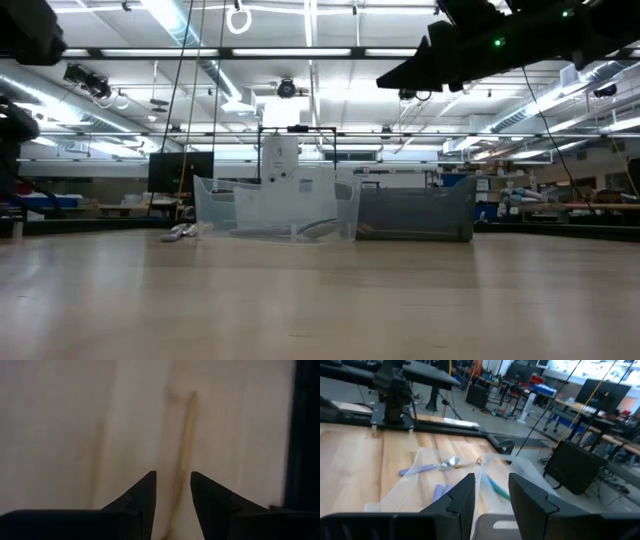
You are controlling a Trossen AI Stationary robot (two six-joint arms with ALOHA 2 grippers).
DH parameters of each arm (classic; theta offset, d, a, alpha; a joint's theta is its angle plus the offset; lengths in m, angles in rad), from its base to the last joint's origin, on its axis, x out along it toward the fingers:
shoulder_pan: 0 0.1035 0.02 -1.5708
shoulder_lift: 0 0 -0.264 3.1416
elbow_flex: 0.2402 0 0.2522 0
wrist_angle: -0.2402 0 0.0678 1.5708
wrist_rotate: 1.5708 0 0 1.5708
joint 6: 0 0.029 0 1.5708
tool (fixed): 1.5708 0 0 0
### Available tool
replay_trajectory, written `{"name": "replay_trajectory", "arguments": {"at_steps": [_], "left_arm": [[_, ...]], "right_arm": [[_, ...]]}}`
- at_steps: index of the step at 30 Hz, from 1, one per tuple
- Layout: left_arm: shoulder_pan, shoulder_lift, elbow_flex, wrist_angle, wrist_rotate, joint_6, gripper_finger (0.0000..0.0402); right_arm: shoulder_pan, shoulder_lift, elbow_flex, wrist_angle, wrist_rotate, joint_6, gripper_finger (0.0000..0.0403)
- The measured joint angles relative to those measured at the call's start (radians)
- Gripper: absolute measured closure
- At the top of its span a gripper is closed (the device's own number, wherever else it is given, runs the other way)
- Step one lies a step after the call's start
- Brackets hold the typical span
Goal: Sort silverware by color (type)
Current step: Put the gold spoon into the black bin
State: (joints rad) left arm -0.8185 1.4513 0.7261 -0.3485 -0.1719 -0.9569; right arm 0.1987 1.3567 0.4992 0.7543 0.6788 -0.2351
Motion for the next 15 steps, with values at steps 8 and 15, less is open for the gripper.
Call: {"name": "replay_trajectory", "arguments": {"at_steps": [8,15], "left_arm": [[-0.078,0.076,0.000,0.047,-0.026,-0.114,0.0274],[-0.129,0.158,0.109,-0.115,-0.094,-0.133,0.0280]], "right_arm": [[-0.037,0.000,0.000,0.093,-0.057,-0.081,0.0274],[-0.098,0.000,0.000,0.092,-0.156,-0.072,0.0274]]}}
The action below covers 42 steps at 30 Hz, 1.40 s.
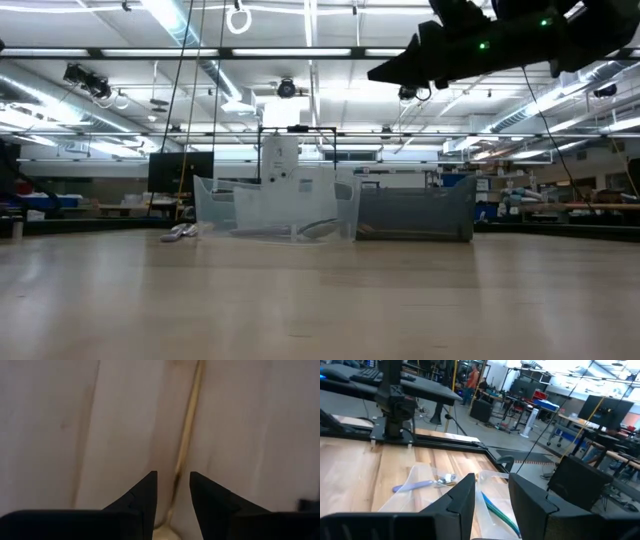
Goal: Sort silverware by color (type)
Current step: Put the gold spoon into the black bin
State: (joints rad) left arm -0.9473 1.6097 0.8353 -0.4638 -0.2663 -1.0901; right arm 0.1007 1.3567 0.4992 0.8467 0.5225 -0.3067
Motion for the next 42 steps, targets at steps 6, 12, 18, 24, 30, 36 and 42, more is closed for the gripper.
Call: {"name": "replay_trajectory", "arguments": {"at_steps": [6,12,18,24,30,36,42], "left_arm": [[-0.032,0.073,0.046,-0.041,-0.001,-0.001,0.0280],[-0.057,0.103,0.054,-0.057,-0.019,-0.011,0.0283],[-0.059,0.105,0.052,-0.064,-0.010,0.009,0.0340],[-0.049,0.106,0.051,-0.065,0.005,0.065,0.0387],[-0.022,0.112,0.092,-0.129,0.020,0.158,0.0389],[0.013,0.114,0.168,-0.302,-0.030,0.236,0.0391],[0.051,0.112,0.214,-0.424,-0.104,0.332,0.0392]], "right_arm": [[-0.020,0.000,0.000,0.005,-0.060,0.036,0.0274],[-0.020,0.000,0.000,0.005,-0.073,0.042,0.0274],[-0.020,0.000,0.000,0.005,-0.073,0.052,0.0274],[-0.010,0.000,0.000,-0.003,-0.073,0.069,0.0274],[0.012,0.000,0.000,-0.018,-0.073,0.100,0.0274],[0.037,0.000,0.000,-0.085,-0.073,0.172,0.0274],[0.061,0.000,0.000,-0.119,-0.064,0.218,0.0274]]}}
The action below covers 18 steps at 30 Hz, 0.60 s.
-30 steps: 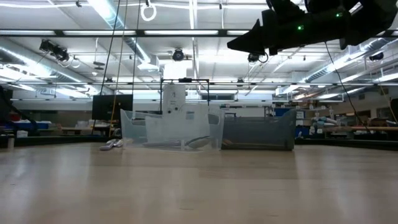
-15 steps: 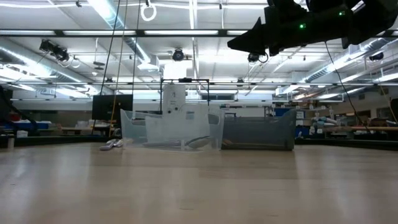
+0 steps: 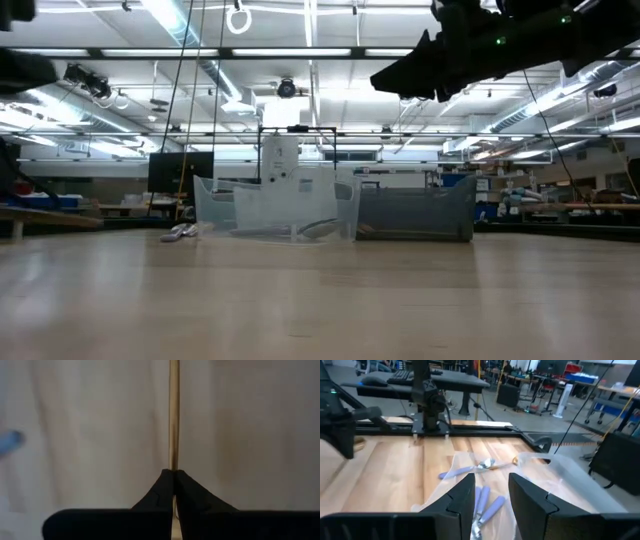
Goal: Sort silverware by color (type)
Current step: Put the gold spoon into the black bin
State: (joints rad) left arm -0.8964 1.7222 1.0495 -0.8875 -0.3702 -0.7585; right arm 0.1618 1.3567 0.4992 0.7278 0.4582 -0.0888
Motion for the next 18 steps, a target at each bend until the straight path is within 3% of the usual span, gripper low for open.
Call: {"name": "replay_trajectory", "arguments": {"at_steps": [11,18], "left_arm": [[0.073,-0.001,0.009,-0.031,-0.265,0.318,0.0392],[0.160,-0.002,0.009,-0.034,-0.363,0.488,0.0392]], "right_arm": [[0.018,0.000,0.000,-0.110,-0.011,0.230,0.0274],[0.049,0.000,0.000,-0.107,-0.039,0.320,0.0274]]}}
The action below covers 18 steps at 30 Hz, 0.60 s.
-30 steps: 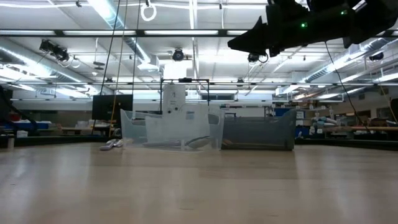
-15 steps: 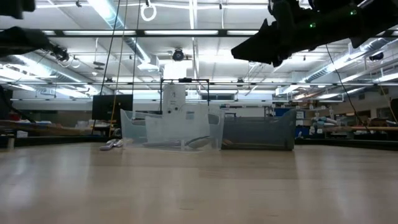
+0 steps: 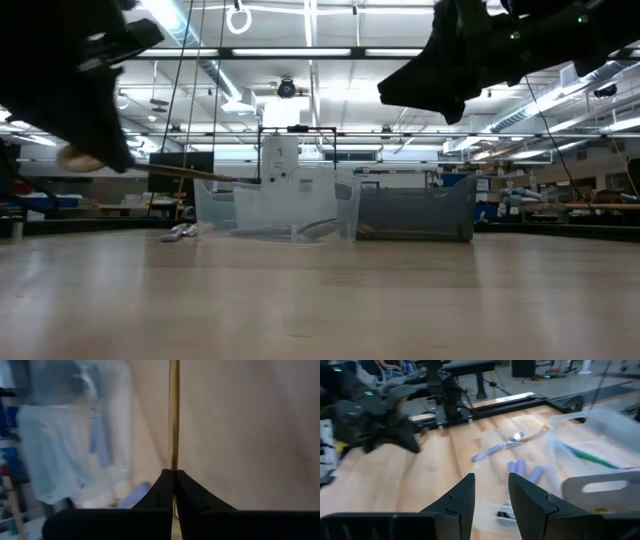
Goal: Sort silverware by color (type)
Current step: Put the gold spoon into the black bin
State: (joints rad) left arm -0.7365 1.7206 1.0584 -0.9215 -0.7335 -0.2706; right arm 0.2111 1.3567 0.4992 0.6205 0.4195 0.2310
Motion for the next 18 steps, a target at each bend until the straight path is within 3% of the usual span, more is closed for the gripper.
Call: {"name": "replay_trajectory", "arguments": {"at_steps": [11,18], "left_arm": [[0.148,-0.001,0.000,0.021,-0.088,0.195,0.0392],[0.246,-0.001,0.000,0.115,-0.154,0.306,0.0391]], "right_arm": [[0.026,0.000,0.000,-0.011,-0.075,0.107,0.0274],[0.026,0.000,0.000,-0.010,-0.081,0.142,0.0274]]}}
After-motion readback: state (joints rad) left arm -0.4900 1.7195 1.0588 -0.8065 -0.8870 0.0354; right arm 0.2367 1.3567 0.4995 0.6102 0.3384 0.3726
